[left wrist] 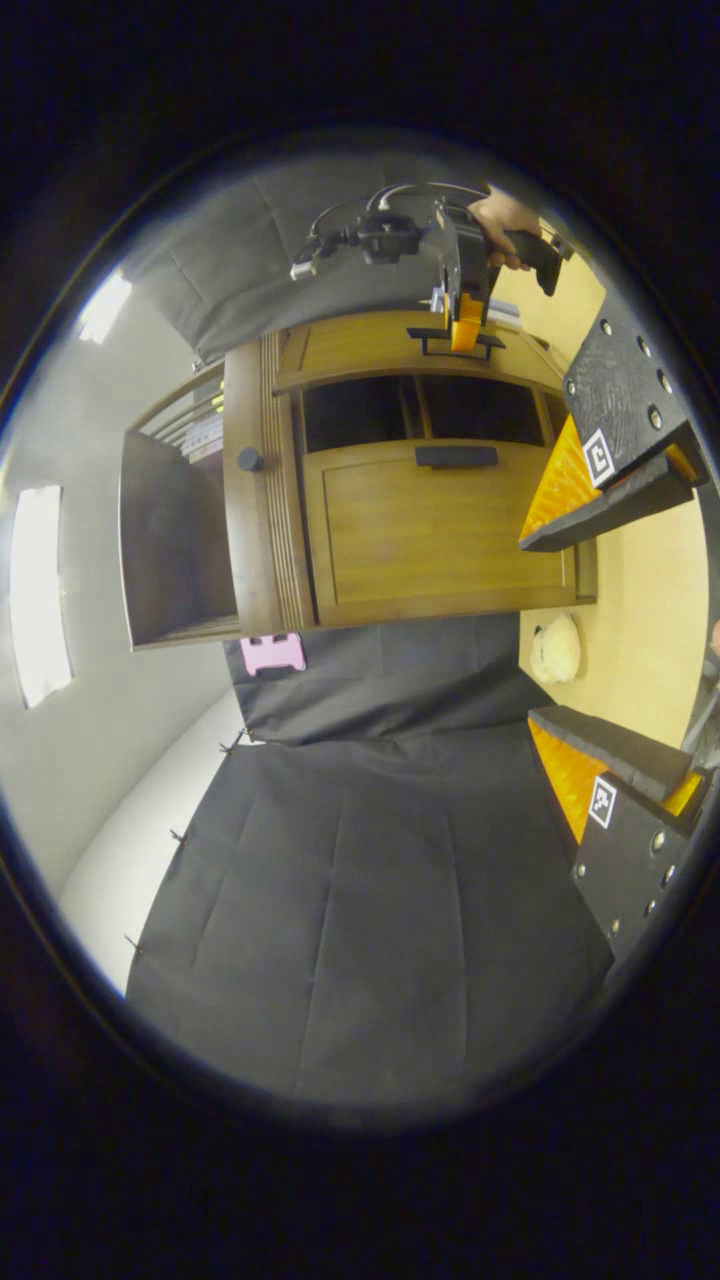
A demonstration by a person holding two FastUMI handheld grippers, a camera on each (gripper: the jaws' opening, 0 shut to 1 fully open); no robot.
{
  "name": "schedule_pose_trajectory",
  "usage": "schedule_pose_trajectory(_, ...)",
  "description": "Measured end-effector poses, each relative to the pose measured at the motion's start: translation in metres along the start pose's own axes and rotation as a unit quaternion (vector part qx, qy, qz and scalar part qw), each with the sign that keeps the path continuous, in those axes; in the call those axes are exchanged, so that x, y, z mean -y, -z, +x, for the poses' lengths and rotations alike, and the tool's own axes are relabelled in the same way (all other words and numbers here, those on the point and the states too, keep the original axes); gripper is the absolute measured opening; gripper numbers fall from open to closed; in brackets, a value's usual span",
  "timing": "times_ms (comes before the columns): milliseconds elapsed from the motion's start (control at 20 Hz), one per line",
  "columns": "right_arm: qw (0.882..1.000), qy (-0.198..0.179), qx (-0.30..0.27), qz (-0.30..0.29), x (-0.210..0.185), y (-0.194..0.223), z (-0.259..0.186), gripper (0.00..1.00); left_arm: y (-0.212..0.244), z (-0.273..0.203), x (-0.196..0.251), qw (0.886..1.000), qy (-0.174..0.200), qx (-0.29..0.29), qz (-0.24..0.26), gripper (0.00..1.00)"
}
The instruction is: Open the right door of the double-door shoe cabinet with the right hand, and open the left door with the left hand.
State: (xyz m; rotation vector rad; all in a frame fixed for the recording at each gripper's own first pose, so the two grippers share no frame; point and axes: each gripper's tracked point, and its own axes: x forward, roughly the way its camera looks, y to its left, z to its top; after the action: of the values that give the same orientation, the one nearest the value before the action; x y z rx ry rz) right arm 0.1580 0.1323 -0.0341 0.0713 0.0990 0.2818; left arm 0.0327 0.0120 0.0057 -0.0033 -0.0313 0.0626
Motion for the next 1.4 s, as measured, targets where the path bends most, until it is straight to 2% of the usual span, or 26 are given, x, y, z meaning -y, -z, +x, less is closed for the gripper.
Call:
schedule_pose_trajectory(200,1.000,0.009,0.001,0.005,0.012,-0.002,-0.022,0.21,-0.002,0.004,0.003,1.000,0.029,0.002,0.003,0.94)
schedule_pose_trajectory(250,1.000,0.013,0.002,0.003,0.015,-0.001,-0.027,0.21,-0.003,0.004,0.004,0.999,0.036,0.004,0.004,0.88)
schedule_pose_trajectory(300,1.000,0.018,0.003,0.002,0.020,-0.002,-0.032,0.21,-0.004,0.006,0.004,0.999,0.042,0.006,0.004,0.94)
schedule_pose_trajectory(850,0.998,0.056,0.008,0.007,0.065,-0.007,-0.076,0.19,-0.015,0.011,0.016,0.994,0.105,0.020,0.004,0.94)
schedule_pose_trajectory(900,0.998,0.060,0.010,0.006,0.071,-0.009,-0.079,0.18,-0.016,0.011,0.017,0.994,0.110,0.022,0.003,0.88)
schedule_pose_trajectory(1000,0.998,0.067,0.007,0.004,0.081,-0.008,-0.085,0.17,-0.017,0.013,0.019,0.992,0.124,0.023,0.004,0.88)
schedule_pose_trajectory(1150,0.996,0.088,0.009,0.001,0.100,-0.010,-0.094,0.17,-0.017,0.016,0.024,0.990,0.137,0.029,0.007,0.88)
schedule_pose_trajectory(1200,0.995,0.100,0.010,-0.004,0.108,-0.011,-0.096,0.17,-0.016,0.017,0.030,0.990,0.141,0.029,0.007,0.94)
schedule_pose_trajectory(1300,0.992,0.124,0.011,-0.015,0.129,-0.011,-0.104,0.17,-0.015,0.016,0.035,0.988,0.149,0.026,0.003,0.94)
schedule_pose_trajectory(1400,0.990,0.142,0.013,-0.014,0.145,-0.013,-0.113,0.10,-0.013,0.018,0.042,0.987,0.158,0.024,-0.003,0.94)
